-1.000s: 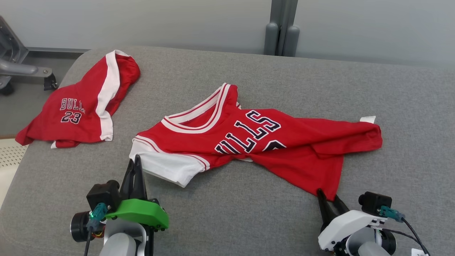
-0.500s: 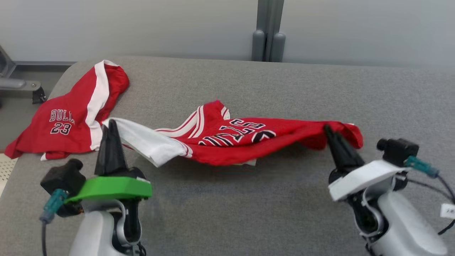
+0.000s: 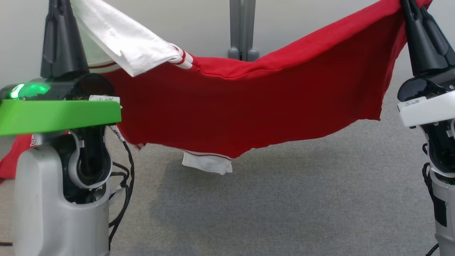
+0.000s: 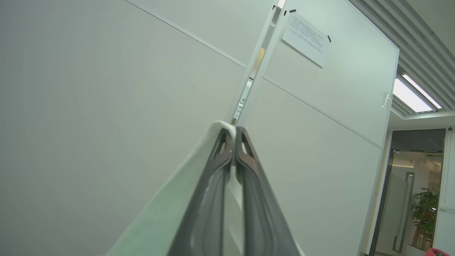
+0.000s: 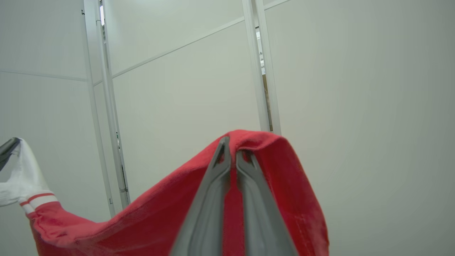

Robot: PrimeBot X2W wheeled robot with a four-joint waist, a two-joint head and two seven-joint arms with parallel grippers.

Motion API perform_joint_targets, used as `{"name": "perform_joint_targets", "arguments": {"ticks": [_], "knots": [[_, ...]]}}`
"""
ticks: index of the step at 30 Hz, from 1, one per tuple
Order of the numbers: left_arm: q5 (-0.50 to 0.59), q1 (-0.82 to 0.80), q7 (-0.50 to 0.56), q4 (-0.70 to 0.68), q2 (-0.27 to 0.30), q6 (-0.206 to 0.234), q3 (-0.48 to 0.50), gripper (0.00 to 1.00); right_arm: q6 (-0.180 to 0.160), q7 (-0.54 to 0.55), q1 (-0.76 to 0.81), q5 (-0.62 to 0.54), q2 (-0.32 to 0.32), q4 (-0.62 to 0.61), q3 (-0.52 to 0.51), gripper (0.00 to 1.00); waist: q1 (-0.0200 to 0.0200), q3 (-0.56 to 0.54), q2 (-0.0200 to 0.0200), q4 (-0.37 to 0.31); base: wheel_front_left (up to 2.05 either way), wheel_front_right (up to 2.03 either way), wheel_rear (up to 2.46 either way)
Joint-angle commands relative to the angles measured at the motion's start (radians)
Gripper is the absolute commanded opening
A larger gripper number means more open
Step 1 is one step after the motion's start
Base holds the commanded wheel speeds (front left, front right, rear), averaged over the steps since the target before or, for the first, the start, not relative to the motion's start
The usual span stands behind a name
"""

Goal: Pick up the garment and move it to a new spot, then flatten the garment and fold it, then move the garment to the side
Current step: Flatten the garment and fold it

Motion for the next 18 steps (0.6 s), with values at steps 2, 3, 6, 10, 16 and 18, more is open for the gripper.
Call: {"name": "perform_joint_targets", "arguments": {"ticks": [2, 3, 6, 10, 16, 18], "knots": [[-0.004, -0.020, 0.028, -0.071, 0.002, 0.031, 0.009, 0.00, -0.001, 0.076, 0.023, -0.021, 0.046, -0.088, -0.033, 0.00, 0.0000, 0.005, -0.0001, -0.026, 0.00, 0.00, 0.00], [-0.011, -0.026, 0.038, -0.093, 0.001, 0.044, 0.014, 0.00, -0.001, 0.103, 0.034, -0.025, 0.064, -0.119, -0.044, 0.00, 0.0000, 0.010, -0.0001, -0.029, 0.00, 0.00, 0.00], [0.001, -0.049, 0.068, -0.152, 0.011, 0.077, 0.027, 0.00, -0.001, 0.183, 0.051, -0.045, 0.123, -0.202, -0.073, 0.00, 0.0000, 0.035, -0.0001, -0.045, 0.00, 0.00, 0.00], [0.000, -0.102, 0.108, -0.125, 0.030, 0.088, 0.028, 0.00, -0.001, 0.233, 0.020, -0.083, 0.157, -0.228, -0.092, 0.00, 0.0000, 0.083, -0.0001, -0.060, 0.00, 0.00, 0.00], [0.012, -0.277, 0.153, 0.097, 0.100, 0.051, 0.038, 0.00, -0.001, 0.230, -0.165, -0.087, 0.186, -0.061, -0.103, 0.00, 0.0000, 0.224, -0.0001, -0.099, 0.00, 0.00, 0.00], [0.012, -0.362, 0.164, 0.181, 0.125, 0.031, 0.039, 0.00, -0.001, 0.203, -0.279, -0.110, 0.191, 0.039, -0.088, 0.00, 0.0000, 0.299, -0.0001, -0.115, 0.00, 0.00, 0.00]]}}
